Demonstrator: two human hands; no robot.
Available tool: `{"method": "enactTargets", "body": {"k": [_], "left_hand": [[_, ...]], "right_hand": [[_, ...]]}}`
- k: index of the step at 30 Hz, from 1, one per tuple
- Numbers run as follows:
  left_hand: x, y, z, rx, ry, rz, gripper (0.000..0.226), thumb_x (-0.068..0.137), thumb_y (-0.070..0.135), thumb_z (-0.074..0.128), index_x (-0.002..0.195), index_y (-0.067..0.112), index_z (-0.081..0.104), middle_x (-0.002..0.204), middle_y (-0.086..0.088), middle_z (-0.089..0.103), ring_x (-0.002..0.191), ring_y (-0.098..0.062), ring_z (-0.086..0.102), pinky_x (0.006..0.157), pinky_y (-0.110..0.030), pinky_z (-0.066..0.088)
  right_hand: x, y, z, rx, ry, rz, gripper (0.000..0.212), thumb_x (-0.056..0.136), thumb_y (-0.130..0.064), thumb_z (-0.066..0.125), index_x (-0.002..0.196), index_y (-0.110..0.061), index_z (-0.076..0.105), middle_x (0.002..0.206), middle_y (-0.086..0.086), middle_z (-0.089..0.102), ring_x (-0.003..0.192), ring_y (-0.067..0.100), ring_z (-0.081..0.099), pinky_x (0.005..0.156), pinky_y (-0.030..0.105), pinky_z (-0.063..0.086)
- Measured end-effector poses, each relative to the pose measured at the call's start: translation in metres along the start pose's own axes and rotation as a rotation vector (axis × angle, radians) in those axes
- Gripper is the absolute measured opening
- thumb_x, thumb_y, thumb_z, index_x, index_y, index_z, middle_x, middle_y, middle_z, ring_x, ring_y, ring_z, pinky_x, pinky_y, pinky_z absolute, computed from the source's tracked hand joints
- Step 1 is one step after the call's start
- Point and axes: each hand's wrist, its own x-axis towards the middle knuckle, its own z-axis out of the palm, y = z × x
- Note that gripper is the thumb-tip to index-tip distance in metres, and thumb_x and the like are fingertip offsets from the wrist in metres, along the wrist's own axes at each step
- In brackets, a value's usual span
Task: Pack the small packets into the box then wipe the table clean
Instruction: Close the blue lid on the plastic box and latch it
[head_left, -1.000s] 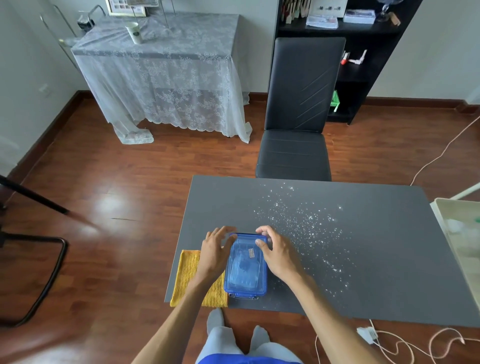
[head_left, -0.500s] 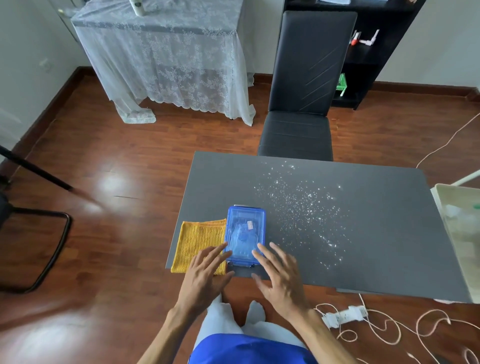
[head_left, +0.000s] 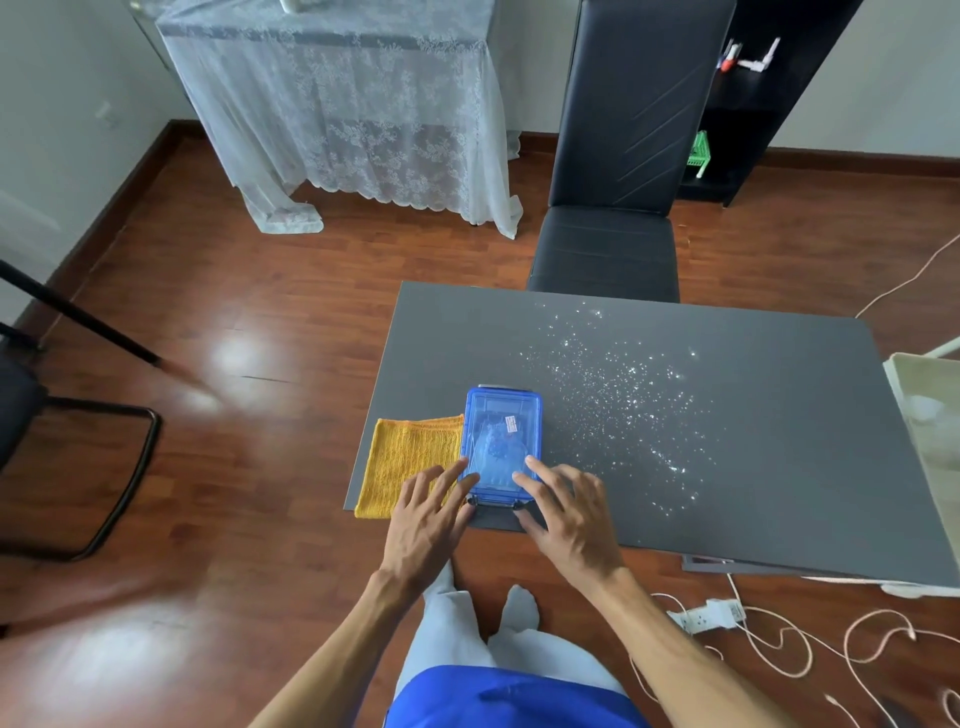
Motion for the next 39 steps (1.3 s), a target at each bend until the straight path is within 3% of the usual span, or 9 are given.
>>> {"method": "enactTargets", "body": {"k": [4, 7, 12, 17, 20, 25, 29, 33, 39], "left_hand": [[0.006, 0.01, -0.008, 0.028, 0.011, -0.008, 0.034, 0.088, 0.025, 0.061, 0.121, 0.018, 0.053, 0.134, -0.004, 0.054, 0.112, -0.027, 0.049, 0.092, -0.038, 0.037], [0.01, 0.013, -0.017, 0.008, -0.02, -0.014, 0.046, 0.079, 0.021, 0.077, 0.119, 0.018, 0.054, 0.13, -0.005, 0.059, 0.111, -0.027, 0.049, 0.092, -0.037, 0.038], [0.005, 0.007, -0.031, -0.016, -0.077, 0.015, 0.042, 0.087, 0.032, 0.072, 0.125, 0.019, 0.059, 0.139, -0.001, 0.056, 0.117, -0.023, 0.055, 0.095, -0.038, 0.045], [0.012, 0.008, -0.043, -0.101, -0.083, -0.031, 0.034, 0.092, 0.031, 0.068, 0.123, 0.021, 0.064, 0.137, 0.002, 0.059, 0.116, -0.019, 0.057, 0.09, -0.036, 0.048], [0.014, 0.011, -0.047, -0.101, -0.063, -0.054, 0.033, 0.087, 0.029, 0.073, 0.119, 0.022, 0.068, 0.133, 0.004, 0.062, 0.11, -0.018, 0.059, 0.087, -0.034, 0.048], [0.016, 0.014, -0.048, -0.089, -0.041, -0.089, 0.029, 0.086, 0.029, 0.074, 0.115, 0.023, 0.071, 0.13, 0.006, 0.065, 0.101, -0.018, 0.06, 0.083, -0.033, 0.047], [0.017, 0.014, -0.048, -0.168, -0.037, -0.128, 0.032, 0.085, 0.034, 0.074, 0.116, 0.025, 0.07, 0.132, 0.007, 0.063, 0.107, -0.02, 0.058, 0.088, -0.037, 0.05], [0.023, 0.012, -0.052, -0.139, 0.025, -0.185, 0.042, 0.088, 0.057, 0.057, 0.118, 0.03, 0.067, 0.126, 0.01, 0.064, 0.111, -0.014, 0.053, 0.096, -0.034, 0.036], [0.038, 0.016, -0.051, -0.255, -0.022, -0.463, 0.043, 0.091, 0.049, 0.062, 0.125, 0.023, 0.066, 0.119, 0.008, 0.068, 0.107, -0.018, 0.056, 0.089, -0.034, 0.037]], "right_hand": [[0.009, -0.005, 0.0, -0.004, 0.004, 0.0, 0.061, 0.071, -0.024, 0.09, 0.121, -0.021, 0.057, 0.133, 0.0, 0.052, 0.106, 0.026, 0.057, 0.087, 0.045, 0.052], [0.009, -0.005, -0.001, 0.012, -0.001, 0.0, 0.058, 0.07, -0.025, 0.09, 0.121, -0.019, 0.062, 0.132, 0.002, 0.058, 0.107, 0.024, 0.055, 0.087, 0.045, 0.052], [0.002, 0.004, -0.008, 0.028, -0.025, -0.035, 0.056, 0.074, -0.033, 0.09, 0.124, -0.018, 0.07, 0.135, 0.001, 0.067, 0.102, 0.022, 0.06, 0.089, 0.039, 0.045], [0.01, 0.007, -0.018, 0.045, -0.029, -0.046, 0.041, 0.095, -0.05, 0.059, 0.121, -0.021, 0.073, 0.131, -0.004, 0.07, 0.082, 0.019, 0.064, 0.075, 0.036, 0.053], [0.013, 0.005, -0.022, 0.075, -0.049, -0.023, 0.036, 0.097, -0.046, 0.059, 0.118, -0.02, 0.075, 0.129, -0.004, 0.071, 0.081, 0.017, 0.067, 0.072, 0.035, 0.053], [0.016, -0.007, -0.026, 0.18, -0.083, 0.101, 0.032, 0.082, -0.028, 0.086, 0.112, -0.02, 0.078, 0.126, -0.005, 0.073, 0.097, 0.012, 0.076, 0.067, 0.033, 0.057], [0.018, -0.012, -0.038, 0.279, -0.139, 0.199, 0.028, 0.087, -0.031, 0.082, 0.113, -0.024, 0.076, 0.127, -0.01, 0.07, 0.084, 0.005, 0.071, 0.073, 0.027, 0.059], [0.025, -0.016, -0.045, 0.479, -0.13, 0.372, 0.031, 0.096, -0.036, 0.069, 0.126, -0.032, 0.066, 0.117, -0.016, 0.062, 0.074, -0.018, 0.052, 0.073, 0.012, 0.042], [0.032, -0.017, -0.03, 0.575, -0.223, 0.691, 0.06, 0.097, -0.039, 0.067, 0.152, -0.026, 0.045, 0.102, -0.011, 0.06, 0.094, 0.004, 0.058, 0.09, 0.026, 0.048]]}}
